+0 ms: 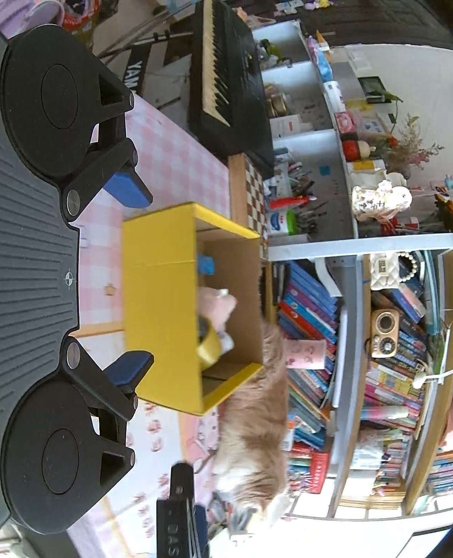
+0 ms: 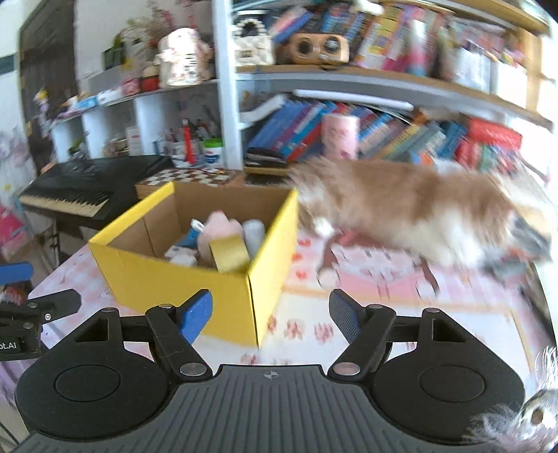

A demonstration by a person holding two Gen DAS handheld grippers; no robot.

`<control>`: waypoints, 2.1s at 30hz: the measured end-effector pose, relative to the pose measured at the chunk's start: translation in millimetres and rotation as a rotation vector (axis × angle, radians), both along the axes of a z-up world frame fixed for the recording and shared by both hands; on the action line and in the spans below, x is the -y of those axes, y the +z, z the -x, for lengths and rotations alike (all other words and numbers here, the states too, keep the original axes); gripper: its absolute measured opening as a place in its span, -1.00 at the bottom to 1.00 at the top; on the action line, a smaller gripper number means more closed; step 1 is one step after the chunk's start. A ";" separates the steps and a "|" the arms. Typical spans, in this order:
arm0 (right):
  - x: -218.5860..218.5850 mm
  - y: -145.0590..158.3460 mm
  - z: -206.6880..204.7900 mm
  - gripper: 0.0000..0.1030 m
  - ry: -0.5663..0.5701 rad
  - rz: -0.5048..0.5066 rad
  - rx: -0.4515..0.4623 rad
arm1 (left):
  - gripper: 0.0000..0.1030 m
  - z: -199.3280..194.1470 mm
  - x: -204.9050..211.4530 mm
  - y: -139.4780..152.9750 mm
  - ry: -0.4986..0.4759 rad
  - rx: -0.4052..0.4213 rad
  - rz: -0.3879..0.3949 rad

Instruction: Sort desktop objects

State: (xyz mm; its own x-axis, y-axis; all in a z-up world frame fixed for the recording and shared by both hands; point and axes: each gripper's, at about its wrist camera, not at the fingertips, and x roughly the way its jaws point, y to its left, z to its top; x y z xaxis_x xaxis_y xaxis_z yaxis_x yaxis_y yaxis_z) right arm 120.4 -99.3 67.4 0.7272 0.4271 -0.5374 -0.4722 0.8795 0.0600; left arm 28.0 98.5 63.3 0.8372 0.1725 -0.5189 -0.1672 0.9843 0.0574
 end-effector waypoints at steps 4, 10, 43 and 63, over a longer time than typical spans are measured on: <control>19.0 -13.1 31.2 0.39 -0.092 0.002 -0.020 | 0.77 18.6 3.4 -6.7 0.001 -0.009 0.009; 40.1 -29.1 67.0 0.39 -0.189 0.042 -0.023 | 0.78 38.1 11.5 -13.3 0.013 -0.005 0.015; 69.0 -47.2 105.7 0.58 -0.215 0.037 -0.082 | 0.99 43.4 60.5 -37.3 -0.020 -0.143 -0.008; 73.9 -47.5 102.4 0.59 -0.213 0.054 -0.084 | 0.99 35.3 67.2 -41.3 -0.065 -0.187 0.036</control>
